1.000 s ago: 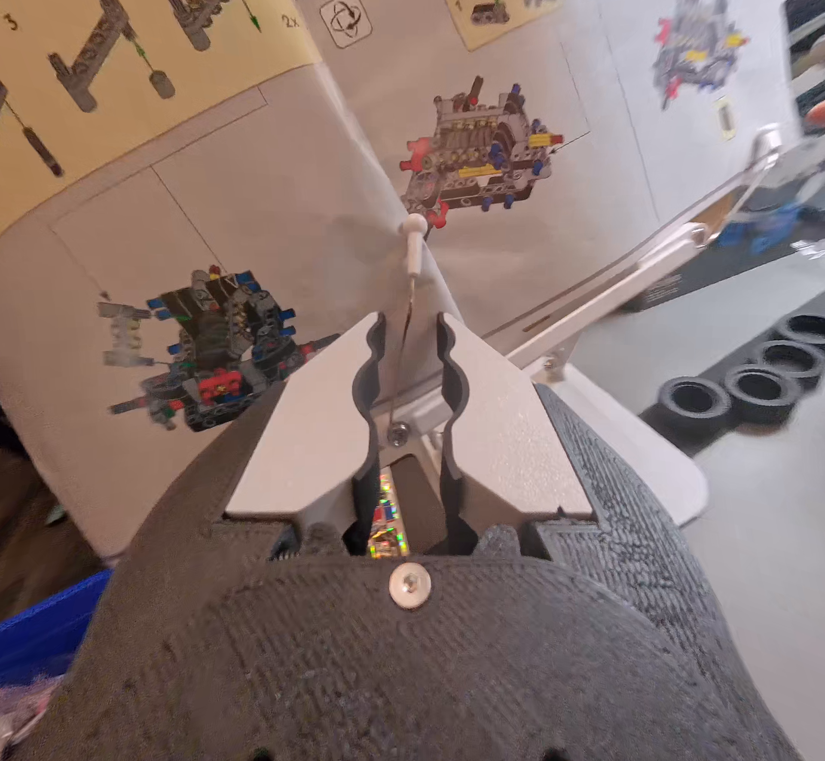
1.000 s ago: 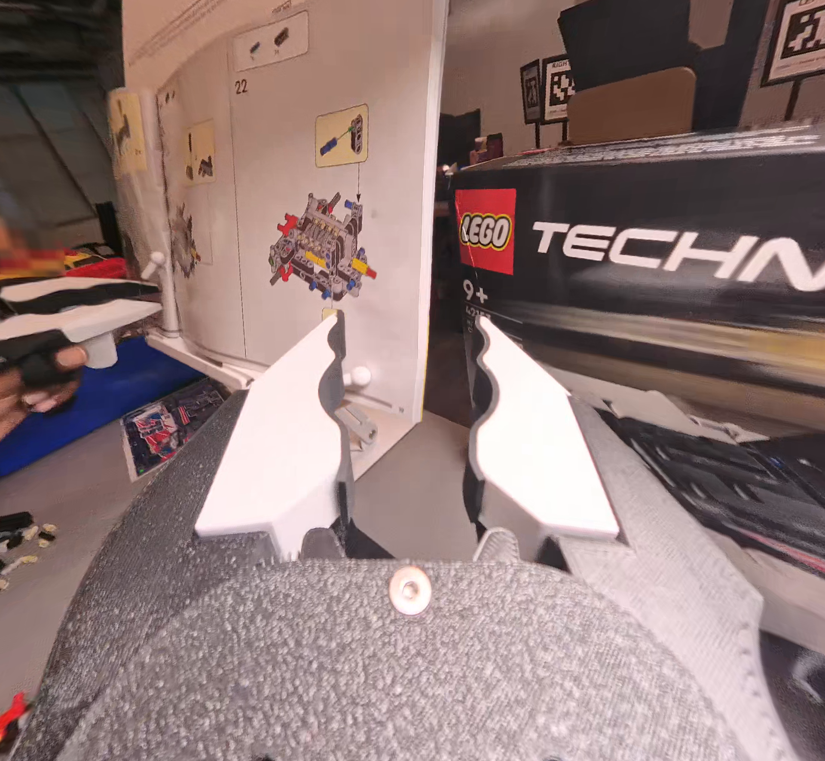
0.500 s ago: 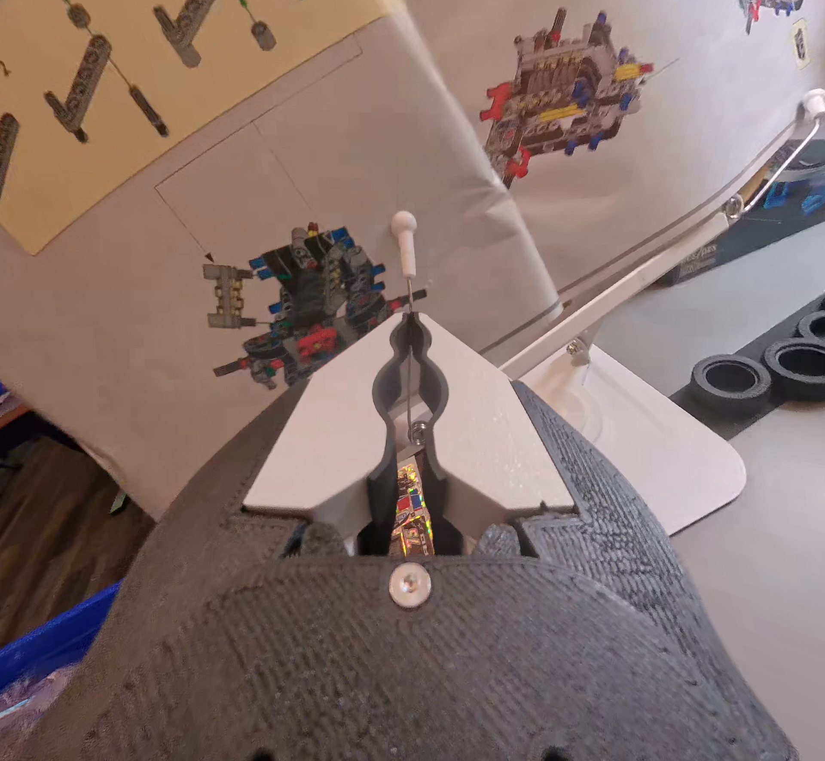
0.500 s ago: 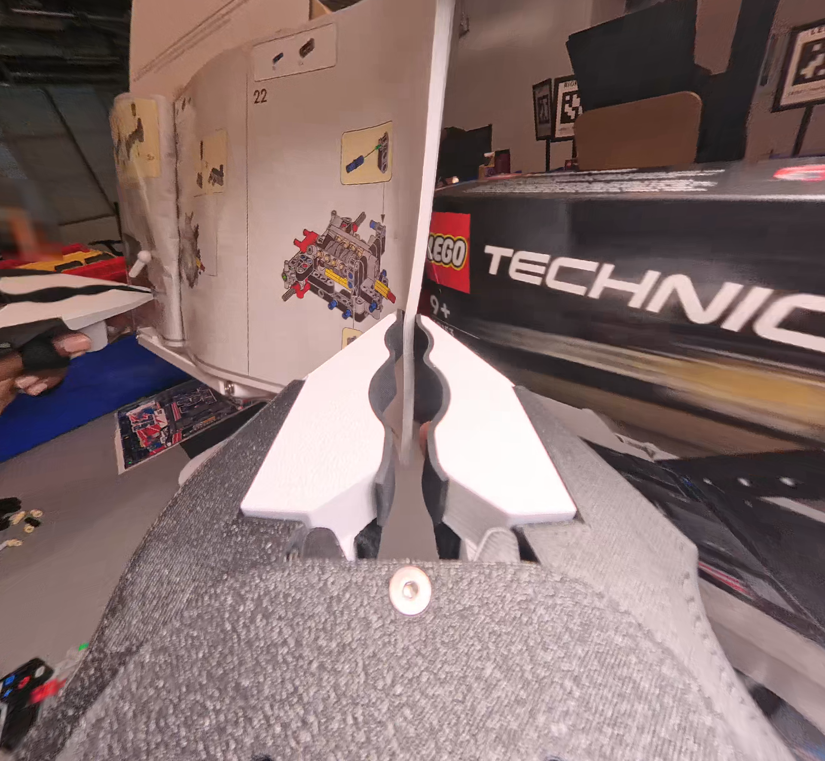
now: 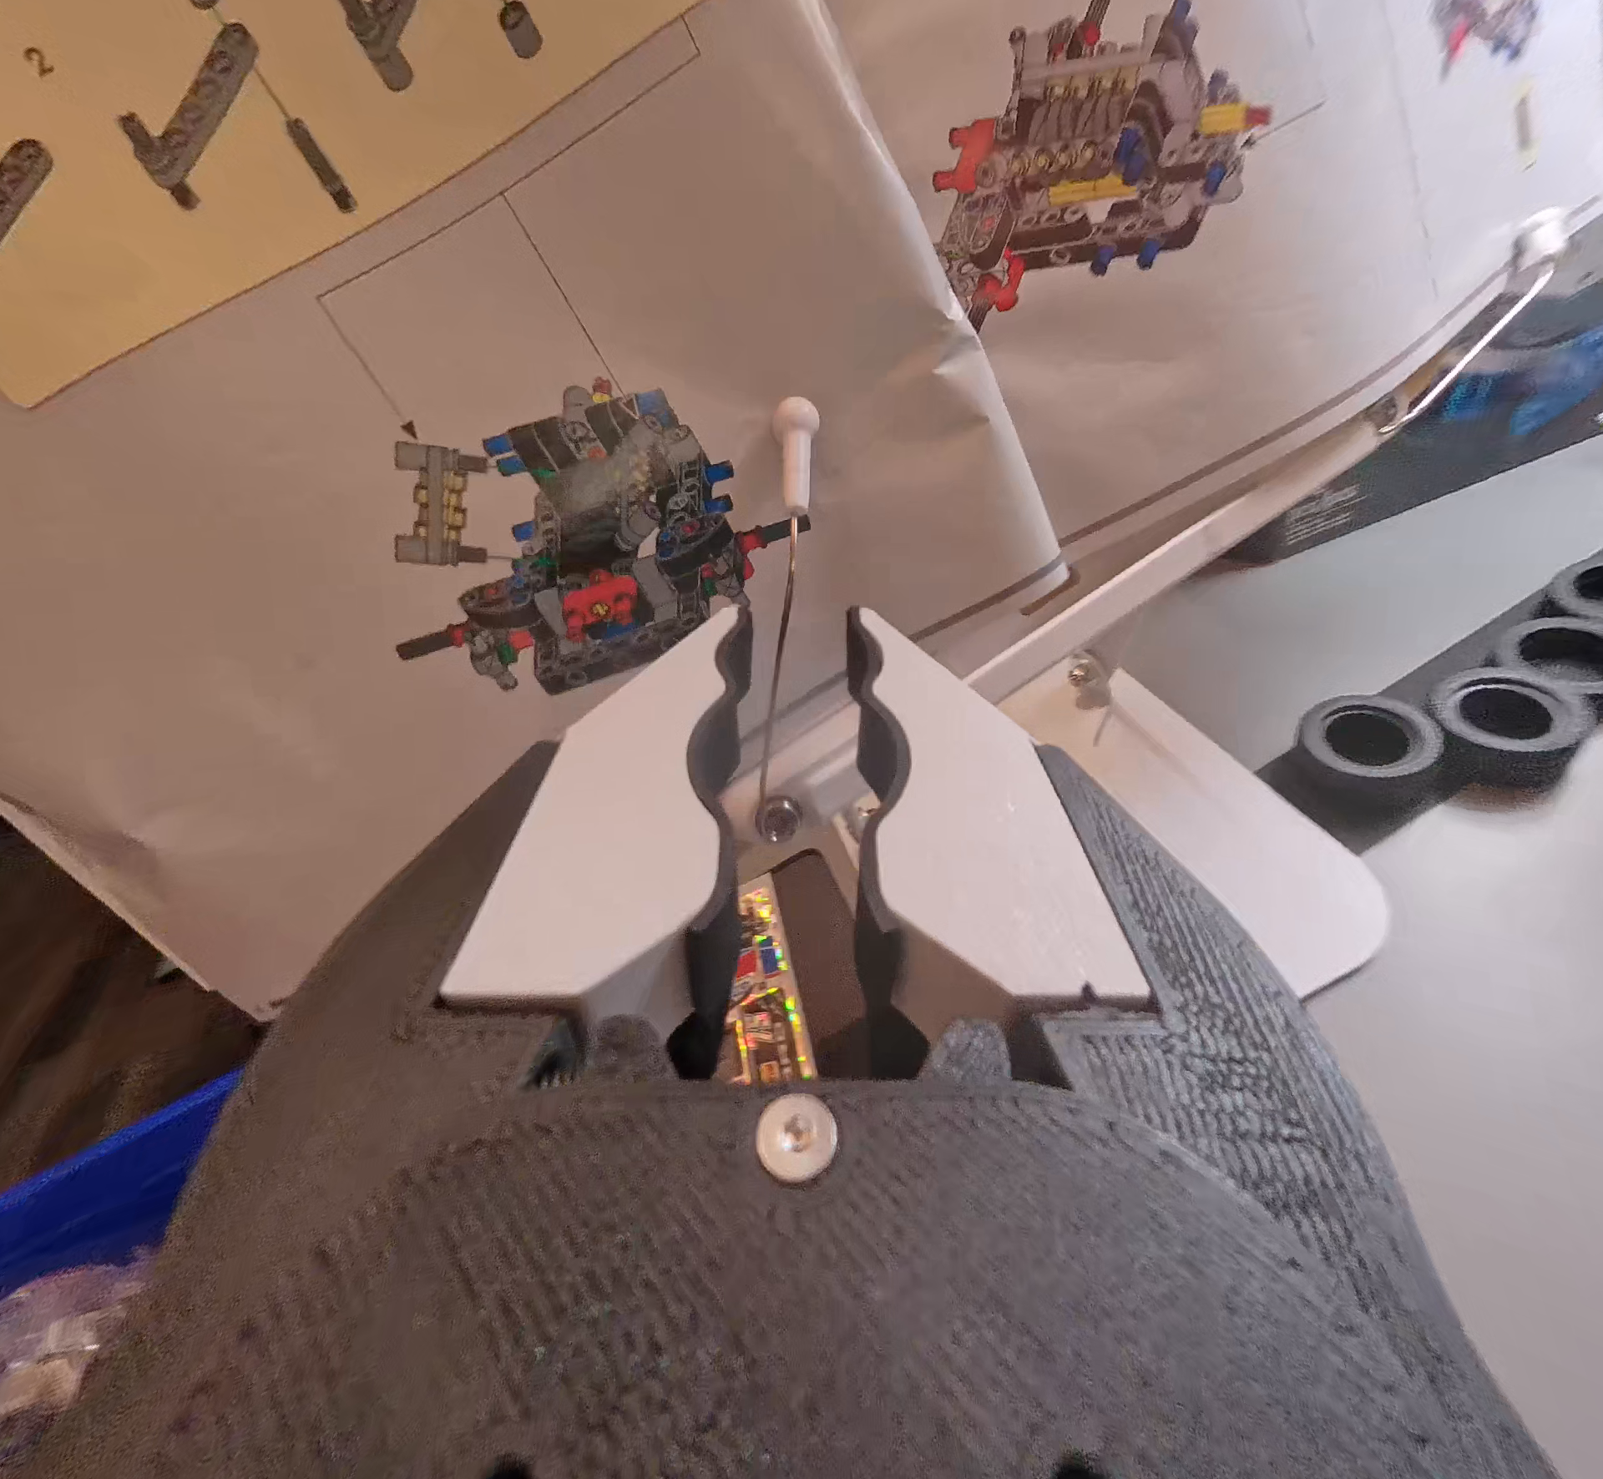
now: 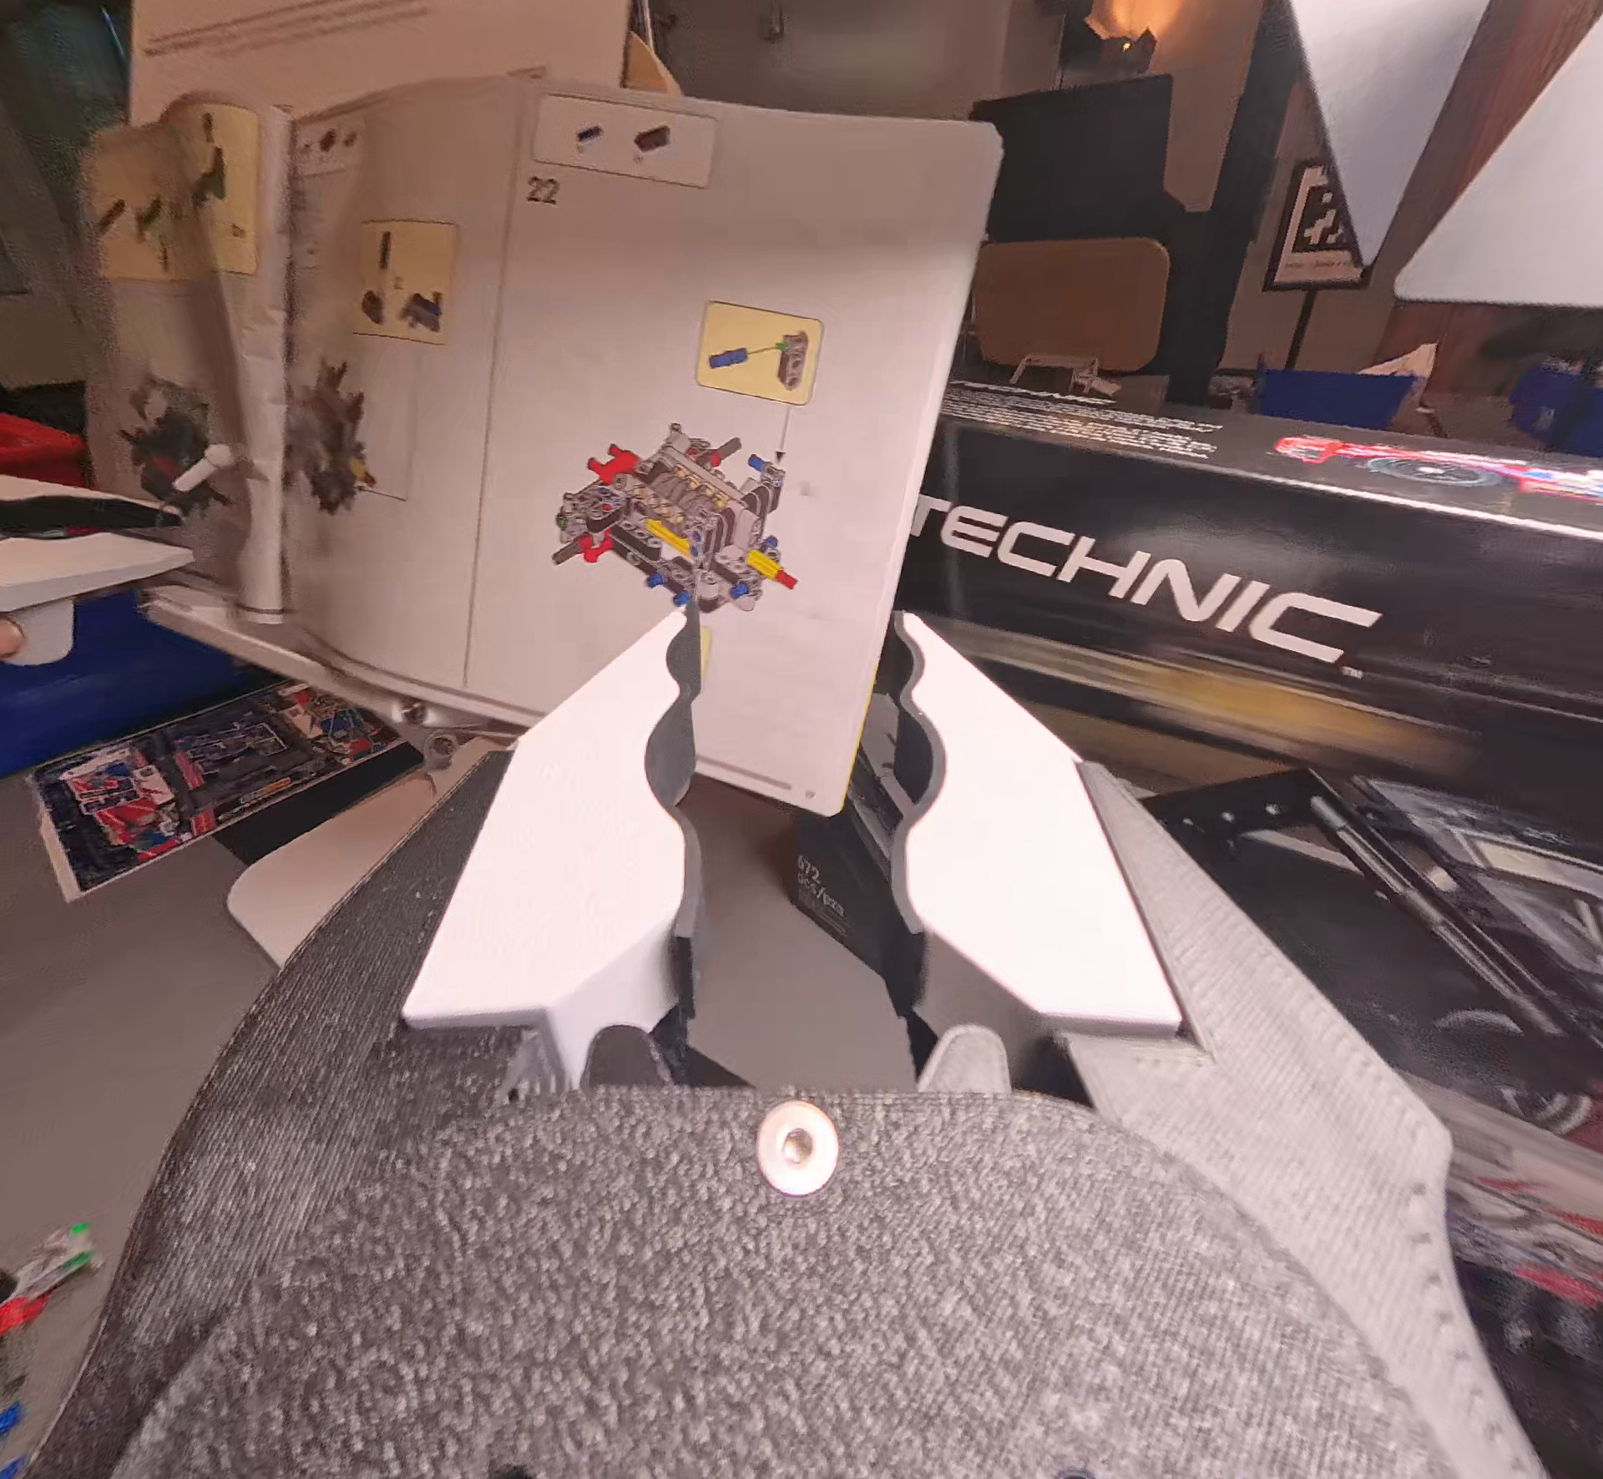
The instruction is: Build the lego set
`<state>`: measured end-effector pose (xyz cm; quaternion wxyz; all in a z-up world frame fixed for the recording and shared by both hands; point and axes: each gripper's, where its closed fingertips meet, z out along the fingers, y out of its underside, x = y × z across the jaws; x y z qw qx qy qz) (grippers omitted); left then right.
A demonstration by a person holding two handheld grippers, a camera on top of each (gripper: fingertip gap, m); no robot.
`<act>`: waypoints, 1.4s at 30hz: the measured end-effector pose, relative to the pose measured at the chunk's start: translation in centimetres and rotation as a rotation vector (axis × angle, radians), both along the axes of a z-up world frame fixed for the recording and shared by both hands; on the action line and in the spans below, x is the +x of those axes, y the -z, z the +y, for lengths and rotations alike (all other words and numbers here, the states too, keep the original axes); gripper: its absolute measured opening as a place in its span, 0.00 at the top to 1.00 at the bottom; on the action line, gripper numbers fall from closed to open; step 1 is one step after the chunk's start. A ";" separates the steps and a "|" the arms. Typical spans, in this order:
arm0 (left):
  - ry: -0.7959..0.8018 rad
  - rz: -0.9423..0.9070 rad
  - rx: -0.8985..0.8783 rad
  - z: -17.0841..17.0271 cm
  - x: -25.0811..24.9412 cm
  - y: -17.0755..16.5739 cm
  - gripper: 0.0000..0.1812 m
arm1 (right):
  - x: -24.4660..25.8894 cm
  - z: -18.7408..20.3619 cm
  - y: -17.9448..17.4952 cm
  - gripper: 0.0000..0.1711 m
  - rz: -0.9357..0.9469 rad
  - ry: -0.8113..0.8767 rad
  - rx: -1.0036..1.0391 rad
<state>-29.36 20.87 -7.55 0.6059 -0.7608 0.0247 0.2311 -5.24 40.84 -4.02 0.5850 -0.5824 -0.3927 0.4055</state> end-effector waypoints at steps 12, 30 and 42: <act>0.084 -0.271 0.200 -7.4 -0.2 2.0 0.90 | 8.1 -27.8 5.3 0.76 0.067 -0.300 -0.213; 0.221 0.169 -0.070 0.6 0.6 0.6 1.00 | 7.6 -32.2 11.3 0.81 0.034 -0.332 -0.233; 0.163 -0.005 0.330 -3.5 -1.3 -6.3 0.98 | 8.6 -31.6 10.0 0.80 0.081 -0.288 -0.164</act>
